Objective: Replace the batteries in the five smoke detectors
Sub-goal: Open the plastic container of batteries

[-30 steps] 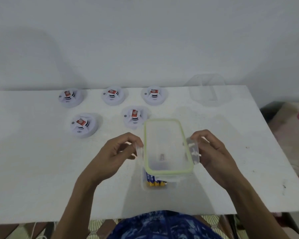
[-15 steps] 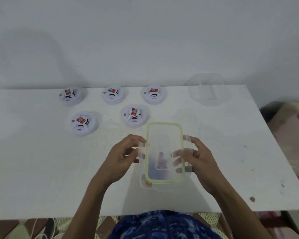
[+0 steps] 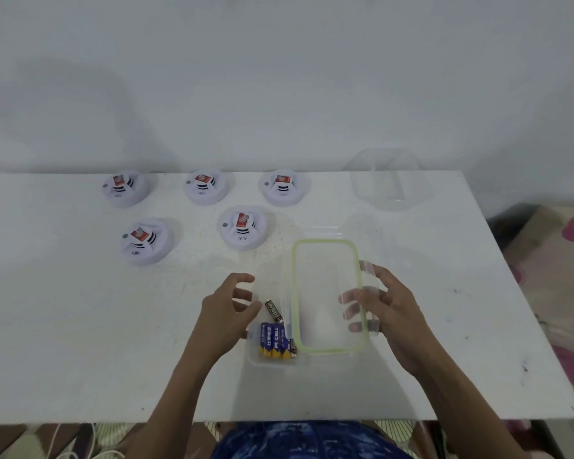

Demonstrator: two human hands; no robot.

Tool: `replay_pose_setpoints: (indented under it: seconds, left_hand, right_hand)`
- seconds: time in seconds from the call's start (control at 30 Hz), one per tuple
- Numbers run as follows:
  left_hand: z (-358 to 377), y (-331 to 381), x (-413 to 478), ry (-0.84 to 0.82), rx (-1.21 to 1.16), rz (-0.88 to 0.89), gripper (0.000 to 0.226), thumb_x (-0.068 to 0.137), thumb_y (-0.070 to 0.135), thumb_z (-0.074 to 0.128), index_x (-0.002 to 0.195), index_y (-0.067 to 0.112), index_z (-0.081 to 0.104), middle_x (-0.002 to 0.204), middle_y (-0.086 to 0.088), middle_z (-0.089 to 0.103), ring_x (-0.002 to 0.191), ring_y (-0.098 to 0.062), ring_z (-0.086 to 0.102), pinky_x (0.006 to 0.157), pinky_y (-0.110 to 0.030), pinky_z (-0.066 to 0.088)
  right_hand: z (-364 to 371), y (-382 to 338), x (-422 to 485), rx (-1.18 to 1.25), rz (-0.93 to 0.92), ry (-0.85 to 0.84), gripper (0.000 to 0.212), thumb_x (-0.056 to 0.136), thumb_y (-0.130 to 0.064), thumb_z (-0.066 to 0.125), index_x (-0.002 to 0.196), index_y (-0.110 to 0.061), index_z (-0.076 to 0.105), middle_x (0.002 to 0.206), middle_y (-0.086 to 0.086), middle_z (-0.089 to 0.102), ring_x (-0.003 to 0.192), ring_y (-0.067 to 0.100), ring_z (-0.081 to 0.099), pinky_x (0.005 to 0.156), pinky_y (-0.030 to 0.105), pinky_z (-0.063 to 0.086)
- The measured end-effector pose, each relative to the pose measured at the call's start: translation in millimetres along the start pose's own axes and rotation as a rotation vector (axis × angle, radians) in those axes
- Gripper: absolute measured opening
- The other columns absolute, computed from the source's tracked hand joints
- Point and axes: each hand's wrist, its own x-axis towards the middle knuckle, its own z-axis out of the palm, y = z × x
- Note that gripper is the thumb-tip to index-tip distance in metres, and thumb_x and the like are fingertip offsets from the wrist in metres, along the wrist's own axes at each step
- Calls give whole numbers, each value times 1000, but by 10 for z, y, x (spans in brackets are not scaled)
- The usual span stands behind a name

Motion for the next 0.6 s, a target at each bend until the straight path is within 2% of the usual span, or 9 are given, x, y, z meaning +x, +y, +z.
replay_pose_setpoints:
  seconds: [0.17,0.33,0.43,0.6]
  left_hand:
    - [249,144,124,49,47,60,32,88,18,63,118,27,55,95,1,65,78,-11,66,51,-31,58]
    - [527,334,407,104,88,104,33,90,20,61,122,24,56,94,1,65,73,-4,66,52,-29,58]
    - [705,484,623,132,98,112,32,91,19,59,123,23,56,96,0,66,72,-8,67,51,-27,57]
    - [975,743,1028,185,157,139,33,92,17,56,125,19,55,98,-2,66,75,-13,66,57,-33,58]
  right_hand:
    - [-359,-60,97,0,-4,27,40,96,-3,49,130,-24,50,89,19,69,69,27,60,63,37,54]
    - [-825,-169,305,2,-16,133,44,96,-1,46,134,-23,48,87,18,68,65,24,56,62,36,54]
    - [-1100,-273,460,11,-26,220,45,93,2,45,130,-22,48,85,16,67,66,24,55,60,35,53]
    - [-1599,-433,824,-16,-55,350,39,91,1,45,123,-20,49,80,12,67,58,21,53,57,32,50]
